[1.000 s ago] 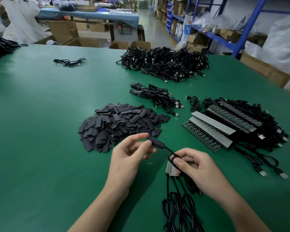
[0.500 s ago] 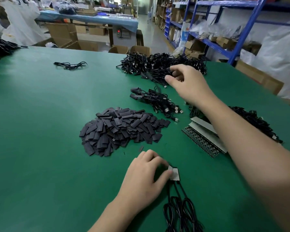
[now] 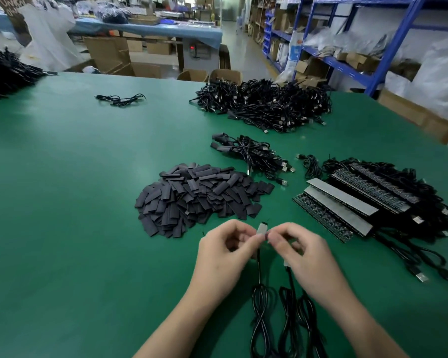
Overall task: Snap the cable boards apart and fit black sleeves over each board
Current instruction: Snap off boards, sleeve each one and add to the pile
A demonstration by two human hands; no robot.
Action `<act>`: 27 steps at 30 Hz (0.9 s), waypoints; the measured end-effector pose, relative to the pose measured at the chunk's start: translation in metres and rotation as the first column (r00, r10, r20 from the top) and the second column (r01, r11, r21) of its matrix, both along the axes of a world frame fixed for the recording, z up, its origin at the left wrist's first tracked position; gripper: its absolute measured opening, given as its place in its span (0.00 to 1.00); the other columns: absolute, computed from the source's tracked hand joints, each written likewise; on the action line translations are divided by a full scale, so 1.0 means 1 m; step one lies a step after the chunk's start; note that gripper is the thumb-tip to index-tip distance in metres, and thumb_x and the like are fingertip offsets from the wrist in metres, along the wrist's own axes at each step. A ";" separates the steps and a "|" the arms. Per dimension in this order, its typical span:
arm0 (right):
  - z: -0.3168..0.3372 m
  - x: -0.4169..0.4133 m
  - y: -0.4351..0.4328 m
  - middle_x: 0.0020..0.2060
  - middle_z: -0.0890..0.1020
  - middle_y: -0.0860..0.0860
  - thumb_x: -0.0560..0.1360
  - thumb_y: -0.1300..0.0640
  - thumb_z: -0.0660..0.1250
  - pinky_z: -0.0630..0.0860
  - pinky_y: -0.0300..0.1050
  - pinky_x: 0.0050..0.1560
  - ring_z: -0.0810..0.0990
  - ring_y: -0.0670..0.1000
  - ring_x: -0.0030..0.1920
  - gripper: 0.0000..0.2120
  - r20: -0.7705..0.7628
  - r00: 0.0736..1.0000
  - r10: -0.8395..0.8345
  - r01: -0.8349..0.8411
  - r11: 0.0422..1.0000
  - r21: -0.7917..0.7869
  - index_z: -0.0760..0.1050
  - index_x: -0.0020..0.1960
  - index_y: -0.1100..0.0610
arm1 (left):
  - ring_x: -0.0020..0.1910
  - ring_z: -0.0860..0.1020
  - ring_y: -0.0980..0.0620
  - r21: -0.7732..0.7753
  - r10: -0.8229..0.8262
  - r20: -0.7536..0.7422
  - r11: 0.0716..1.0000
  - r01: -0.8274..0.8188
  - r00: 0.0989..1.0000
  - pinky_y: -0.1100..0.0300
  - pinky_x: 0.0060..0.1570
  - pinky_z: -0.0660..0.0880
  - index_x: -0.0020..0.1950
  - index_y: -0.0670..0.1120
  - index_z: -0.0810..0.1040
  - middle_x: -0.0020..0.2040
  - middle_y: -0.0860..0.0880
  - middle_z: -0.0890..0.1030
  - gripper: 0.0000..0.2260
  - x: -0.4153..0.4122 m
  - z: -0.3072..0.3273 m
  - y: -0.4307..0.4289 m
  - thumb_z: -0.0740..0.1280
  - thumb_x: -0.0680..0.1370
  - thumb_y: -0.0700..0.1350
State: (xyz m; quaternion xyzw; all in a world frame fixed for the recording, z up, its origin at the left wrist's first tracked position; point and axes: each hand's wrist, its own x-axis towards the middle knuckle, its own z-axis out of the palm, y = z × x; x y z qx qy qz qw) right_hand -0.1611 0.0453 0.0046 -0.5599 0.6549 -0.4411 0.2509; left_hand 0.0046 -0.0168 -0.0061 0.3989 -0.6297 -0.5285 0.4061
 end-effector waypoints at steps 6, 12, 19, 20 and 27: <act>-0.002 0.010 0.000 0.37 0.86 0.46 0.78 0.54 0.73 0.79 0.43 0.42 0.81 0.43 0.37 0.05 0.156 0.985 0.066 -0.063 0.998 -0.025 0.80 0.45 0.45 | 0.38 0.84 0.51 0.055 -0.084 -0.148 0.994 0.093 0.985 0.65 0.43 0.77 0.47 0.45 0.86 0.37 0.45 0.86 0.05 0.004 0.001 -0.002 0.71 0.81 0.42; 0.015 0.002 0.006 0.40 0.86 0.59 0.76 0.55 0.70 0.82 0.43 0.39 0.85 0.54 0.38 0.06 0.776 0.627 0.074 -0.107 0.994 -0.009 0.78 0.46 0.58 | 0.40 0.82 0.57 -0.160 0.133 0.051 0.979 -0.123 0.990 0.66 0.41 0.75 0.50 0.54 0.85 0.42 0.54 0.85 0.07 0.008 0.005 -0.010 0.69 0.82 0.43; 0.028 -0.032 0.007 0.27 0.73 0.47 0.77 0.53 0.66 0.65 0.33 0.16 0.67 0.42 0.20 0.06 0.983 0.184 0.024 -0.045 0.999 -0.016 0.75 0.47 0.56 | 0.65 0.74 0.53 -0.529 0.194 0.643 0.812 0.246 0.741 0.54 0.65 0.72 0.72 0.54 0.76 0.66 0.55 0.79 0.16 0.002 0.020 -0.064 0.65 0.84 0.50; 0.027 -0.037 0.007 0.26 0.73 0.47 0.77 0.53 0.66 0.62 0.33 0.15 0.65 0.42 0.19 0.06 0.979 0.202 -0.008 -0.046 0.999 0.017 0.74 0.47 0.56 | 0.68 0.73 0.51 -0.552 0.206 0.685 0.773 0.313 0.699 0.52 0.67 0.71 0.73 0.55 0.75 0.69 0.55 0.78 0.17 -0.001 0.021 -0.074 0.64 0.84 0.49; 0.007 -0.042 0.003 0.38 0.85 0.49 0.82 0.53 0.67 0.68 0.37 0.23 0.73 0.48 0.20 0.09 0.178 0.952 -0.248 0.211 0.956 0.206 0.75 0.45 0.55 | 0.72 0.67 0.53 -0.508 0.215 0.854 0.543 0.669 0.474 0.55 0.62 0.66 0.73 0.63 0.74 0.73 0.60 0.73 0.18 -0.021 0.020 -0.112 0.64 0.84 0.50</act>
